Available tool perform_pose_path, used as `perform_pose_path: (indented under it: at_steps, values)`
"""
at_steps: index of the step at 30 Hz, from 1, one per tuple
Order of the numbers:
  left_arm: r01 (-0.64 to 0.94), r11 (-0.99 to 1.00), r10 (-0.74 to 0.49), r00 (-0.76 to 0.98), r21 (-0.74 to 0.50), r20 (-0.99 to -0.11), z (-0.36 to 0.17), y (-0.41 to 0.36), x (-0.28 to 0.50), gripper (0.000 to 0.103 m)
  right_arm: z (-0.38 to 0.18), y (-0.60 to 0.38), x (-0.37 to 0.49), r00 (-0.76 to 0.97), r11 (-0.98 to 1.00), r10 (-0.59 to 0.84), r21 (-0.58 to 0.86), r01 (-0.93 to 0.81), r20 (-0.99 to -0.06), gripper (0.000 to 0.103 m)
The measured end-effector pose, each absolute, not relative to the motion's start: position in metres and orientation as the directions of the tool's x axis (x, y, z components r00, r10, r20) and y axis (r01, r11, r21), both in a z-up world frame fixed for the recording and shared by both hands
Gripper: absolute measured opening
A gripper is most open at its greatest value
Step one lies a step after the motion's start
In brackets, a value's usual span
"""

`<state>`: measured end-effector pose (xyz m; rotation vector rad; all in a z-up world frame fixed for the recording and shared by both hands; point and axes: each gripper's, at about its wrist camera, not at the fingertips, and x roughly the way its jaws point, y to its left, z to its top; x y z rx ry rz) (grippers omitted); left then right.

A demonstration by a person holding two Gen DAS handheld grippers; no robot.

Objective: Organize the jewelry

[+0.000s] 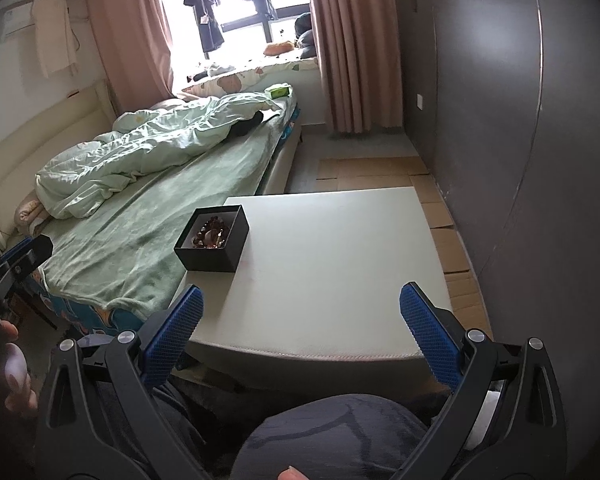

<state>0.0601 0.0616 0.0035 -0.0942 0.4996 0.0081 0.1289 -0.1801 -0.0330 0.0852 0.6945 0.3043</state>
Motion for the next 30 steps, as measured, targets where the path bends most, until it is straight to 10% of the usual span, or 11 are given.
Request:
perform_pose_path:
  at_steps: [30]
  values:
    - [-0.029, 0.996, -0.017, 0.854, -0.081, -0.521, 0.000, 0.064, 0.075, 0.095, -0.019, -0.160, 0.125, 0.701, 0.932, 0.354, 0.169, -0.321, -0.619, 0.098]
